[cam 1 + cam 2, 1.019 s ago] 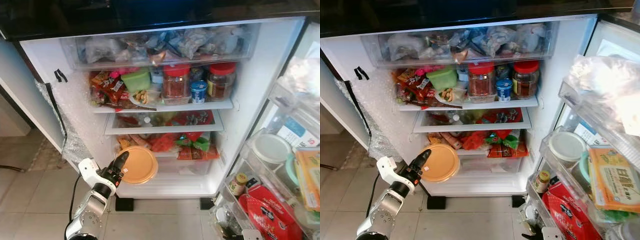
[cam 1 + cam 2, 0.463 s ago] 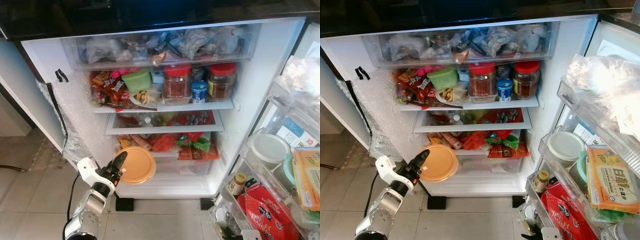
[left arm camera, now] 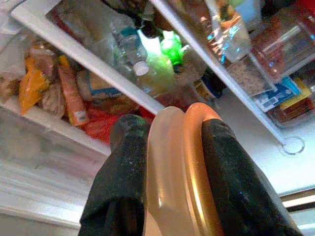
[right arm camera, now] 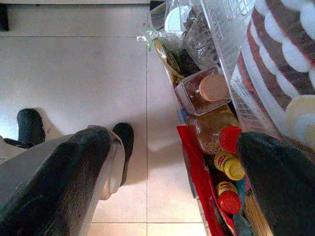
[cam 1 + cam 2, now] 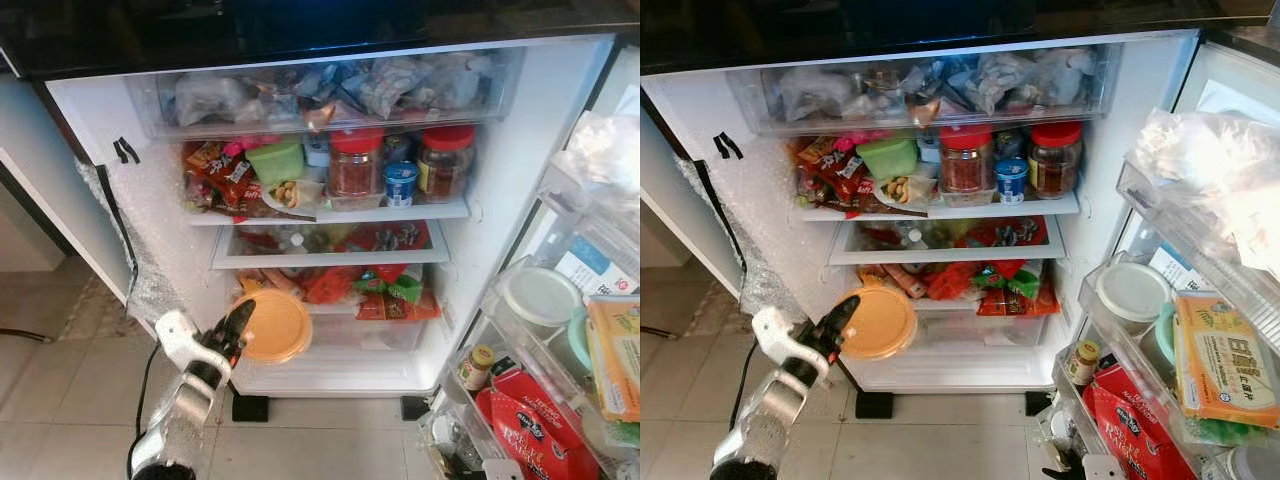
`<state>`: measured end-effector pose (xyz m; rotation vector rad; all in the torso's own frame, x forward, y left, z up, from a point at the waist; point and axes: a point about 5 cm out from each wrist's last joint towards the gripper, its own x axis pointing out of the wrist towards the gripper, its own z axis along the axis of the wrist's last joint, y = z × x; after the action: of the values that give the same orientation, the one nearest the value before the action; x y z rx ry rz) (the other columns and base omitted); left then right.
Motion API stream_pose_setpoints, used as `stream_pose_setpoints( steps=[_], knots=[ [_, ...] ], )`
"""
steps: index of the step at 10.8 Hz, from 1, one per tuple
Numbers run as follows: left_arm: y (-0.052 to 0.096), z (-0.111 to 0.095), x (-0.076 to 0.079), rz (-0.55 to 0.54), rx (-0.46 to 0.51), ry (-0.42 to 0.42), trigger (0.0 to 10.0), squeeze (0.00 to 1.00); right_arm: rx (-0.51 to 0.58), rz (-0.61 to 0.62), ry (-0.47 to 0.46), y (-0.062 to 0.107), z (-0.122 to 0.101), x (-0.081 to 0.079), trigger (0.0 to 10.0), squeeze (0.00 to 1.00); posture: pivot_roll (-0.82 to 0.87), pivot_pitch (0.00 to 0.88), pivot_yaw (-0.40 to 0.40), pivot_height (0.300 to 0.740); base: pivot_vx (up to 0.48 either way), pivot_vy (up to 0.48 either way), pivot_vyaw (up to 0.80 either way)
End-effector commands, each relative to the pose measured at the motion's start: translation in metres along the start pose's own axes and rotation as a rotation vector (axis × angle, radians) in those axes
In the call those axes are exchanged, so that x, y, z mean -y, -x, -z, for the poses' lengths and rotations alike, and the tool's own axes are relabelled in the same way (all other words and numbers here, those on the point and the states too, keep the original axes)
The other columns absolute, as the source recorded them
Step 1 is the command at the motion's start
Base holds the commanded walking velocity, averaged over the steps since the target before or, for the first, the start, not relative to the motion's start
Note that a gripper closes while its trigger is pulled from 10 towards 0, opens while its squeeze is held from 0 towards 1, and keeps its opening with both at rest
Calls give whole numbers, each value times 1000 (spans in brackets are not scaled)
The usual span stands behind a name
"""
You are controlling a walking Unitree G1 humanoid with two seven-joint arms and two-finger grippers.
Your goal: Restocking fridge
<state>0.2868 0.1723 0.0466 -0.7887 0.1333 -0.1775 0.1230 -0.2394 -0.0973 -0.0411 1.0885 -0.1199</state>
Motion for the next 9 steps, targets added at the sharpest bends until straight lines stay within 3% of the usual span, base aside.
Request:
stream_pose_setpoints(
  steps=[1,9],
  knots=[
    [-2,-1,0,-6,4,-9,10000,0,-4,-3,3,0,0,0,10000,0,-143,0,61,740,0,0,0],
    [-7,2,5,19,-7,-17,10000,0,-6,-4,4,0,0,0,10000,0,-149,0,63,740,261,0,0]
  ],
)
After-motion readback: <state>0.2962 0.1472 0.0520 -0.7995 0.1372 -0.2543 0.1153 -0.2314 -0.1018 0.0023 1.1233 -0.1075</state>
